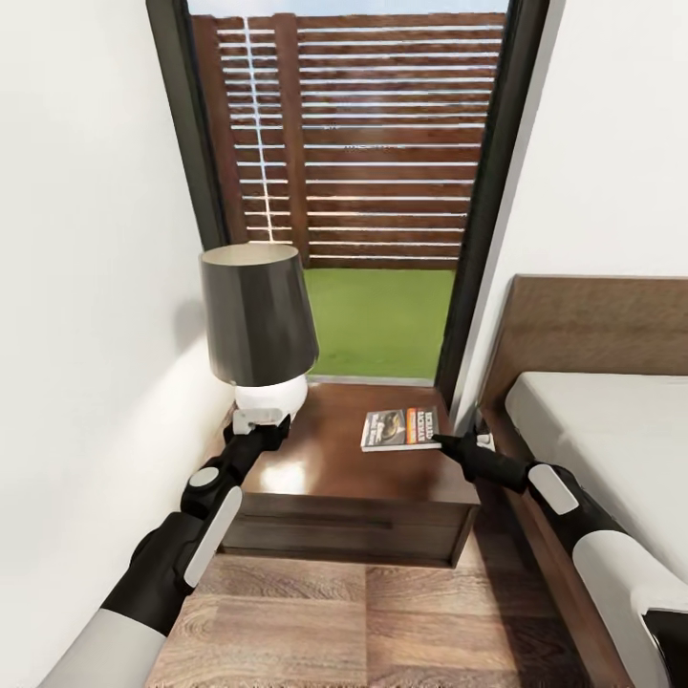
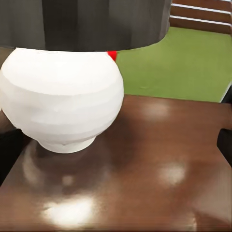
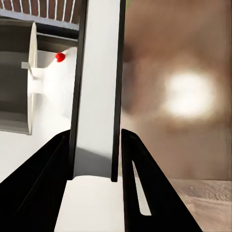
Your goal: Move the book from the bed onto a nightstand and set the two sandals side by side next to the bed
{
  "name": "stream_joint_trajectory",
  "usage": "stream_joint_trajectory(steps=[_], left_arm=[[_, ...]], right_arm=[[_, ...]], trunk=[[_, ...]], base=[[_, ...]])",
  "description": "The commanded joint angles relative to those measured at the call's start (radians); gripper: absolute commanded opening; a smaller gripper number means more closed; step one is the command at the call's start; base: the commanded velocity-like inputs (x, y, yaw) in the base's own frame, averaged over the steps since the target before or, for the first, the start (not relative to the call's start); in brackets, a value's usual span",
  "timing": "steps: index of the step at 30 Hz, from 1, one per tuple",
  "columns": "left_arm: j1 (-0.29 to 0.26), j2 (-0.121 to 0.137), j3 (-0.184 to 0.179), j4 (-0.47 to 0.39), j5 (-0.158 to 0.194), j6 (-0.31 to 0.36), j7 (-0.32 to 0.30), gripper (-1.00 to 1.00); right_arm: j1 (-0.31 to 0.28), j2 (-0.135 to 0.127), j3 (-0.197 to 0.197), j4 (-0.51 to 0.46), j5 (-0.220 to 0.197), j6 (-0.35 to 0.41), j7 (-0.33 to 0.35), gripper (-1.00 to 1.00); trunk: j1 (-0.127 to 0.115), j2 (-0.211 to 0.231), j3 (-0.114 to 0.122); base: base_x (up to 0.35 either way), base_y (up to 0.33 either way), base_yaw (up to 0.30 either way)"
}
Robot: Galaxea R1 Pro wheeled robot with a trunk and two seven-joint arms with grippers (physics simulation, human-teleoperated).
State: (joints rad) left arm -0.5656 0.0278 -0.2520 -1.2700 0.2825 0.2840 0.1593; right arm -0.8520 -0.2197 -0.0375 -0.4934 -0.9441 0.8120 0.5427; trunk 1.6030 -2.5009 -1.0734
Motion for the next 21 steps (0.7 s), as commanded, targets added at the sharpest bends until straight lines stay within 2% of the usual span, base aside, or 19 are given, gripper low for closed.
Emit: stream_joint_trajectory(steps=[1,8,12,21], left_arm=[[-0.001,0.001,-0.004,-0.002,0.01,0.004,0.01,1.0],[-0.001,0.0,-0.005,-0.003,0.011,0.007,0.009,1.0],[0.001,0.0,-0.006,-0.006,0.011,0.007,0.009,1.0],[0.003,0.0,-0.006,-0.008,0.011,0.007,0.008,1.0]], right_arm=[[0.0,0.0,-0.004,0.0,-0.001,0.007,0.002,-1.0],[-0.001,0.0,-0.003,-0.001,-0.001,0.007,0.002,-1.0],[0.0,0.0,-0.002,0.0,0.0,0.007,0.002,-1.0],[0.0,0.0,-0.001,-0.001,0.0,0.009,0.002,-1.0]], trunk=[[0.0,-0.001,-0.005],[0.003,-0.002,-0.032],[0.003,-0.002,-0.032],[0.007,-0.004,-0.067]], base=[[0.0,0.0,0.0],[0.0,0.0,0.0],[0.0,0.0,0.0],[0.0,0.0,0.0]])
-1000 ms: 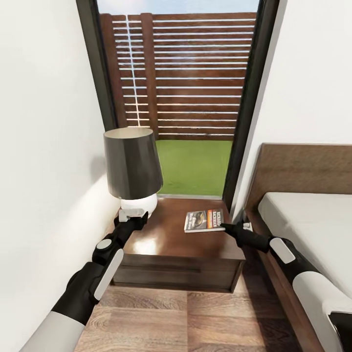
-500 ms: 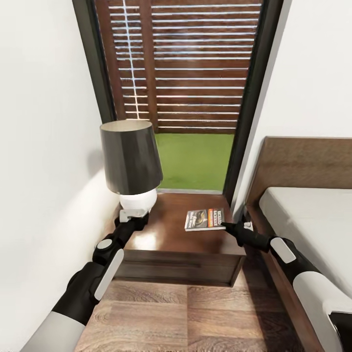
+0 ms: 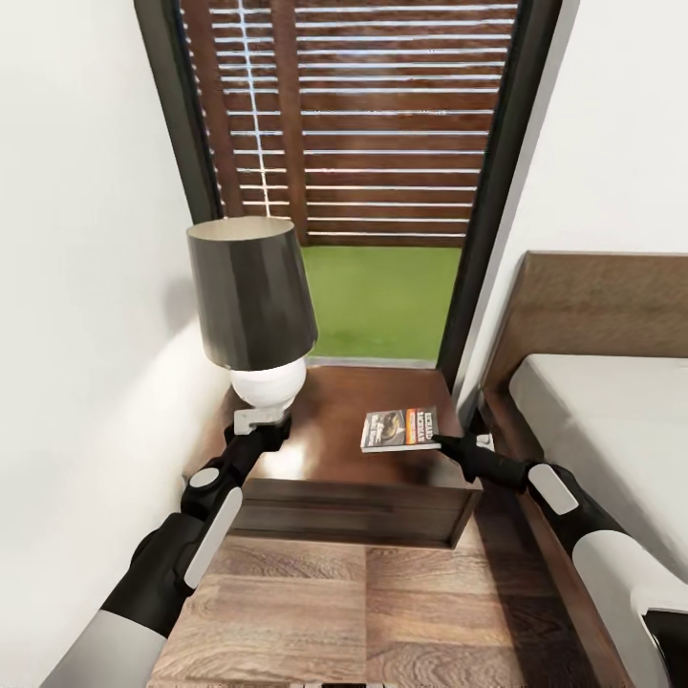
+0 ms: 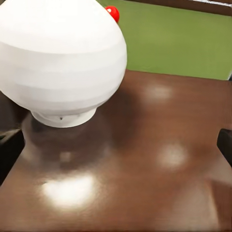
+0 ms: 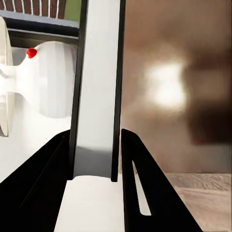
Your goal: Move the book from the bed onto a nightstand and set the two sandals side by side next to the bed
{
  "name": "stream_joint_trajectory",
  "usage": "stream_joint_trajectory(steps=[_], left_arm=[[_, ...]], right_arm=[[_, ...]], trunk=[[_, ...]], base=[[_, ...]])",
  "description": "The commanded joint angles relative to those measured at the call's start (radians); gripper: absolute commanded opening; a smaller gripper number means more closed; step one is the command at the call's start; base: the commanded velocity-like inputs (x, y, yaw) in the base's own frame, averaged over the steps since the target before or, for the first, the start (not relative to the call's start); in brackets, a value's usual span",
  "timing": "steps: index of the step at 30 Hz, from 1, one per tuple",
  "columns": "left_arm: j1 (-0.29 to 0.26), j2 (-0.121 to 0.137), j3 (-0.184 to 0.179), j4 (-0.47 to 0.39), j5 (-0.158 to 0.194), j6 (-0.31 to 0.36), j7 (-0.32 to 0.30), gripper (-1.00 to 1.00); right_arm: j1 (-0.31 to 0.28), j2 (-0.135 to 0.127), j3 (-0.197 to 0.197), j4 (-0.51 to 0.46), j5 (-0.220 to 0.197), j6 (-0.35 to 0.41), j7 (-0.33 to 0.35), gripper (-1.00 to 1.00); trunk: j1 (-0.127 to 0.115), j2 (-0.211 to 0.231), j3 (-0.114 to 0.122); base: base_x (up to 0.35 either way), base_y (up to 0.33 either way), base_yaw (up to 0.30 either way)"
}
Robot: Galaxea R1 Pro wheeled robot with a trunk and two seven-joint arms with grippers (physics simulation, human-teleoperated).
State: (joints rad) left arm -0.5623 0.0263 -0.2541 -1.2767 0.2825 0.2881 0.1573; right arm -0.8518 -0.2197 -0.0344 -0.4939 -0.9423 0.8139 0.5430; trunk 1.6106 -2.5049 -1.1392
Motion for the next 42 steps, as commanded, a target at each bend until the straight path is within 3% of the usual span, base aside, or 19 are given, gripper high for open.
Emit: stream_joint_trajectory(steps=[1,4,12,25,39,42], left_arm=[[-0.001,0.001,-0.004,-0.002,0.01,0.003,0.01,1.0],[-0.001,0.001,-0.004,-0.002,0.01,0.003,0.01,1.0],[-0.001,0.0,-0.004,-0.001,0.01,0.003,0.01,1.0],[0.004,0.002,-0.004,-0.002,0.011,0.001,0.01,1.0],[0.005,0.001,-0.004,-0.006,0.011,0.003,0.01,1.0],[0.005,0.001,-0.004,-0.006,0.01,0.002,0.01,1.0]], right_arm=[[-0.001,0.0,-0.004,0.0,-0.001,0.007,0.002,-1.0],[-0.001,0.0,-0.004,0.0,0.0,0.007,0.002,-1.0],[-0.001,0.001,-0.004,0.0,0.0,0.007,0.007,-1.0],[-0.001,0.002,-0.004,0.0,-0.001,0.007,0.009,-1.0],[-0.001,0.002,-0.004,-0.002,0.0,0.007,0.009,-1.0],[0.0,0.002,-0.003,-0.006,0.0,0.007,0.01,-1.0]], trunk=[[0.0,-0.001,-0.005],[0.002,-0.001,-0.016],[0.002,-0.001,-0.016],[0.002,-0.001,-0.016],[0.008,-0.005,-0.071],[0.008,-0.005,-0.071]], base=[[0.0,0.0,0.0],[0.0,0.0,0.0],[0.014,0.0,0.0],[0.196,0.0,0.0],[0.002,0.0,0.0],[0.0,0.0,0.0]])
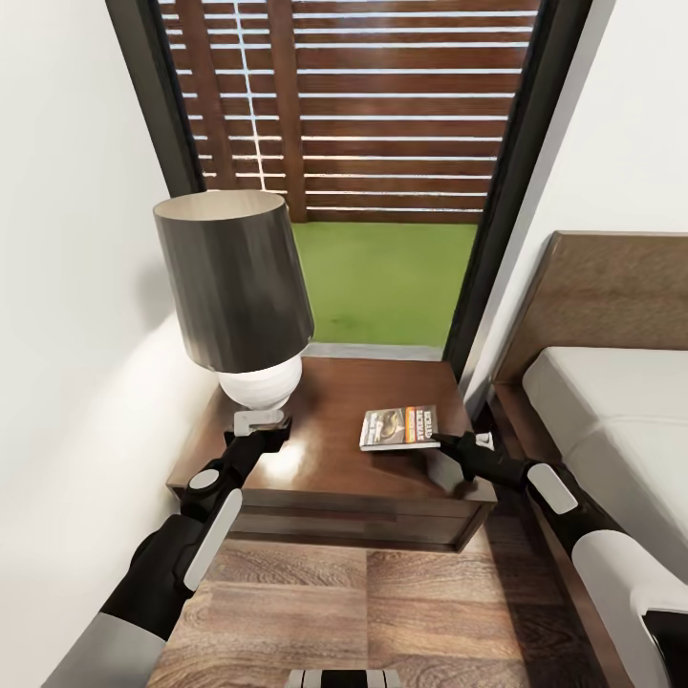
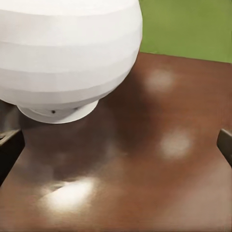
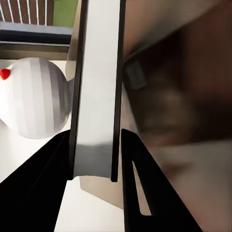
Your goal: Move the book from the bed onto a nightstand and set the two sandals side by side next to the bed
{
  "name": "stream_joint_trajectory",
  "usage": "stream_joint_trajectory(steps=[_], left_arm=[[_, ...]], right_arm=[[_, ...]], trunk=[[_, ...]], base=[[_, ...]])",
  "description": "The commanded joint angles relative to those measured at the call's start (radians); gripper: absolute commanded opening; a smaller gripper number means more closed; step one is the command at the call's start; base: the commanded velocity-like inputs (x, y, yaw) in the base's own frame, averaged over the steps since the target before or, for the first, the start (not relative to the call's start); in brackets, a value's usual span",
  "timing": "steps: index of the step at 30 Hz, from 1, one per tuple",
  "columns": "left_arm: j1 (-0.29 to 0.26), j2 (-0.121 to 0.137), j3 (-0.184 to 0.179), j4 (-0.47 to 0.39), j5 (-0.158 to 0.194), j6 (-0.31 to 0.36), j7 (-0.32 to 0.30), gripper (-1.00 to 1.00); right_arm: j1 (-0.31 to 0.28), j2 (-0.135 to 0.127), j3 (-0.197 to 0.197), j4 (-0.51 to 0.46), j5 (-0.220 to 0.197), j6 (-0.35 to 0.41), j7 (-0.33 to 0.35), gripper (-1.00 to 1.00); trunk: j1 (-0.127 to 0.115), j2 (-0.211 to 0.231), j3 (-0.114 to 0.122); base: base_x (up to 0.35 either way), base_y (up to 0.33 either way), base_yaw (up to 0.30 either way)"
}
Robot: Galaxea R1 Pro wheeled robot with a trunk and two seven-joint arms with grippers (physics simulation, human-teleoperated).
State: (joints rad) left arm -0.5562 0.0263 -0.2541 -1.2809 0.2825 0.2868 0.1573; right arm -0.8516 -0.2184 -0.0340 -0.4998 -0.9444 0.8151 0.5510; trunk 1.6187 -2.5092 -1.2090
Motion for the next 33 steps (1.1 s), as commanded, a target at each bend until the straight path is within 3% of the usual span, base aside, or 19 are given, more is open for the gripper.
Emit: stream_joint_trajectory(steps=[1,4,10,29,31,32,33], left_arm=[[-0.001,0.001,-0.004,-0.002,0.011,0.003,0.01,1.0],[0.013,0.01,-0.021,-0.007,0.011,-0.001,0.008,1.0],[0.025,0.005,-0.025,-0.008,0.01,0.0,0.007,1.0],[0.032,0.001,-0.027,-0.008,0.009,-0.003,0.008,1.0],[0.032,0.001,-0.027,-0.008,0.009,-0.003,0.009,1.0],[0.032,0.001,-0.027,-0.008,0.009,-0.003,0.009,1.0],[0.032,0.001,-0.027,-0.008,0.009,-0.003,0.009,1.0]], right_arm=[[0.0,0.0,-0.003,-0.001,0.001,0.006,0.002,-1.0],[-0.005,-0.001,-0.005,-0.018,-0.006,0.01,0.003,-1.0],[-0.011,0.006,-0.008,-0.031,-0.001,0.015,0.0,-1.0],[-0.014,0.008,-0.013,-0.05,0.007,-0.002,-0.006,-1.0],[-0.014,0.008,-0.014,-0.052,0.003,-0.003,-0.018,-1.0],[-0.014,0.008,-0.014,-0.053,0.002,-0.003,-0.107,-1.0],[-0.014,0.008,-0.015,-0.053,0.0,-0.003,-0.142,-1.0]], trunk=[[0.0,0.0,-0.001],[0.0,0.0,-0.001],[-0.003,0.001,0.022],[-0.003,0.001,0.022],[-0.003,0.001,0.022],[-0.003,0.001,0.022],[-0.003,0.001,0.022]], base=[[0.0,0.0,0.0],[0.0,0.0,0.0],[0.0,0.0,0.0],[0.0,0.0,0.0],[0.0,0.0,0.0],[0.0,0.0,0.0],[0.0,0.0,0.0]])
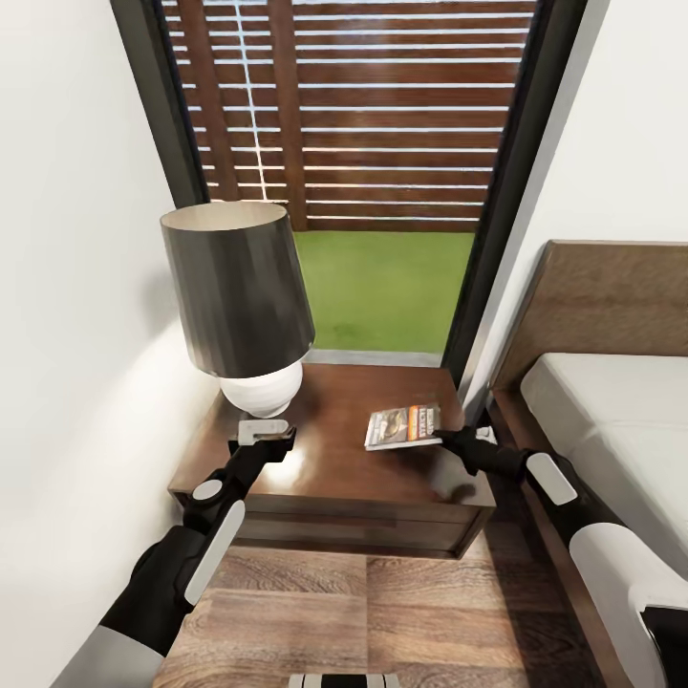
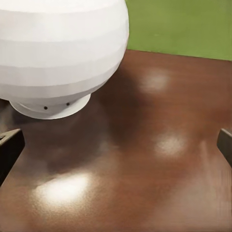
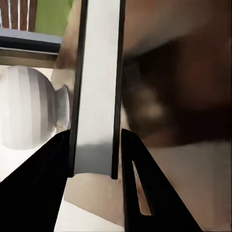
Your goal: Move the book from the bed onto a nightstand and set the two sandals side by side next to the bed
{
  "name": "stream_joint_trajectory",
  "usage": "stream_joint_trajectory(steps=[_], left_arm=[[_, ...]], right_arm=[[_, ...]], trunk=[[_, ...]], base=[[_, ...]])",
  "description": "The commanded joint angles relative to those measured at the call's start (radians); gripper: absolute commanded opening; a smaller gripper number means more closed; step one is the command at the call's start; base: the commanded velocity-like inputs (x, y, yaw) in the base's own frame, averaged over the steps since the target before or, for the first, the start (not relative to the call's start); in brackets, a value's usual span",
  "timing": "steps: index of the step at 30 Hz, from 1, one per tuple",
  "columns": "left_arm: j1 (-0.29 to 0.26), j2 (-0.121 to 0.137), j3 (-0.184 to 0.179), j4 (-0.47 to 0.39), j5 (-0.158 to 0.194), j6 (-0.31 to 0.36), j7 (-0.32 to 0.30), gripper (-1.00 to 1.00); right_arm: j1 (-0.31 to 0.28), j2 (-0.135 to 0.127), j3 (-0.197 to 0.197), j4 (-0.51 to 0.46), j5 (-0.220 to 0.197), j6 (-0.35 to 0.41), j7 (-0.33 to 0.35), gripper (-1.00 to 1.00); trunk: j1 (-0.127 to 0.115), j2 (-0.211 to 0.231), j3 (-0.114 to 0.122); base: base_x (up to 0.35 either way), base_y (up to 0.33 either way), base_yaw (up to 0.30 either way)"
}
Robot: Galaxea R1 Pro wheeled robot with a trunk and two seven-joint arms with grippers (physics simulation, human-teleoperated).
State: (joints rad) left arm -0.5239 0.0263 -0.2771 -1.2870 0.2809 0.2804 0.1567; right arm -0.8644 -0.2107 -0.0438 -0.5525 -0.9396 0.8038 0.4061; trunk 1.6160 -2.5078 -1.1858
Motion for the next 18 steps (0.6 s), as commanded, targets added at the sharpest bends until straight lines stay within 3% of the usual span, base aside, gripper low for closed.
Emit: stream_joint_trajectory(steps=[1,18], left_arm=[[-0.001,0.001,-0.004,-0.002,0.011,0.003,0.01,1.0],[0.001,0.001,-0.004,-0.003,0.01,0.003,0.01,1.0]], right_arm=[[-0.001,0.001,-0.005,-0.001,-0.005,0.008,-0.004,-1.0],[-0.001,0.001,-0.004,-0.001,0.001,0.008,-0.018,-1.0]], trunk=[[0.0,0.0,-0.001],[0.0,0.0,-0.001]], base=[[0.0,0.0,0.0],[0.0,0.0,0.0]])
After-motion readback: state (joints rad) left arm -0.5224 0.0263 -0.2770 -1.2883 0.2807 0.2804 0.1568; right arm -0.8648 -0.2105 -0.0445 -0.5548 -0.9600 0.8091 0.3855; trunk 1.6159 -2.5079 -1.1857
